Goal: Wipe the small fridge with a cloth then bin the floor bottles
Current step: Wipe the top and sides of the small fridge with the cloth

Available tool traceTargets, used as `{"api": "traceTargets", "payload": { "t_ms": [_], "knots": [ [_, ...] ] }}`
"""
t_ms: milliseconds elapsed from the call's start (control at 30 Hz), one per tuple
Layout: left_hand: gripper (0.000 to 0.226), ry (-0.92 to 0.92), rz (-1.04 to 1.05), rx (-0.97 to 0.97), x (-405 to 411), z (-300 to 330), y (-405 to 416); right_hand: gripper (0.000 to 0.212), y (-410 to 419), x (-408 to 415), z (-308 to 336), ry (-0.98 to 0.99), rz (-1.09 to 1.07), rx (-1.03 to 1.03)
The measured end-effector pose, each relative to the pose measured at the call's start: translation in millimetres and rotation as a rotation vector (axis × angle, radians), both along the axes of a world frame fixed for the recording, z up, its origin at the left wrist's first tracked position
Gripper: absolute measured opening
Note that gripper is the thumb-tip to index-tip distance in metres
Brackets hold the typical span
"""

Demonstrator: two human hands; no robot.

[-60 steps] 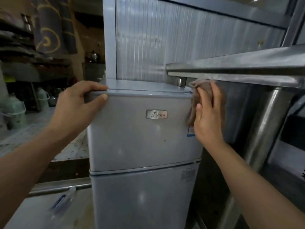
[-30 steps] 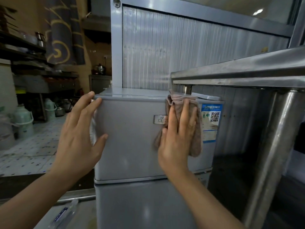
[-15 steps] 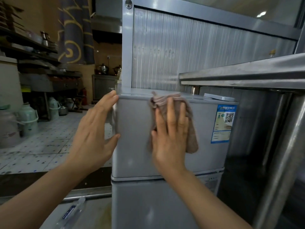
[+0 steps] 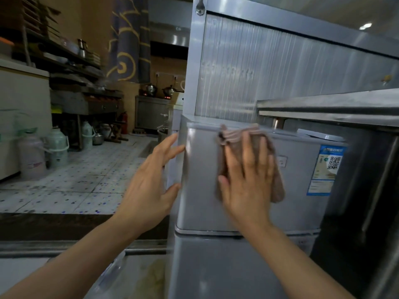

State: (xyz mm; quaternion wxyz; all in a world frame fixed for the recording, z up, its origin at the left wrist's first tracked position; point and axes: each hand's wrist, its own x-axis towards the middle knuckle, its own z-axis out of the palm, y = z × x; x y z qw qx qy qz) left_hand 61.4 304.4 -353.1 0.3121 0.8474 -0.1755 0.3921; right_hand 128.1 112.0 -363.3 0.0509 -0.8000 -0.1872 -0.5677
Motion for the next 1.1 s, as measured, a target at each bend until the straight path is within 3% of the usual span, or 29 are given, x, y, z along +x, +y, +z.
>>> {"api": "traceTargets", "payload": {
  "t_ms": [167,300,433,567,700,767,933,1000,1100],
  "knots": [
    [0.095,0.034,0.016,0.028,-6.1,-9.4,10.8,0.065,33.0,-5.8,30.5,-0.098,0.025,-0.283],
    [0.086,0.054,0.113,-0.015,-7.8,-22.2,18.5,0.051,38.4,-2.9,46.2,-0.140,0.022,-0.338],
    [0.075,0.067,0.178,-0.068,-11.4,-35.0,25.8,0.040,38.5,-2.1,1.9,-0.165,0.095,-0.450],
    [0.070,0.054,0.172,-0.065,-17.3,-42.8,22.1,0.051,32.2,-8.2,-66.1,-0.136,0.054,-0.619],
    [0.066,0.051,0.131,-0.077,-22.1,-38.3,15.4,0.059,14.3,-9.6,-66.6,-0.123,0.064,-0.743],
    [0.067,0.043,0.127,-0.084,-21.0,-33.2,12.6,0.059,6.7,-6.8,-41.4,-0.146,0.070,-0.713],
    [0.066,0.047,0.129,-0.109,-11.8,-33.6,-1.4,0.064,2.4,9.2,23.3,-0.182,-0.006,-0.384],
    [0.065,0.051,0.122,-0.111,-7.3,-38.3,-10.4,0.067,-1.6,12.5,15.8,-0.152,-0.019,-0.278],
    [0.064,0.056,0.116,-0.104,-1.6,-44.5,-21.8,0.066,-19.1,8.1,-46.2,-0.100,0.011,-0.259]
  ]
}}
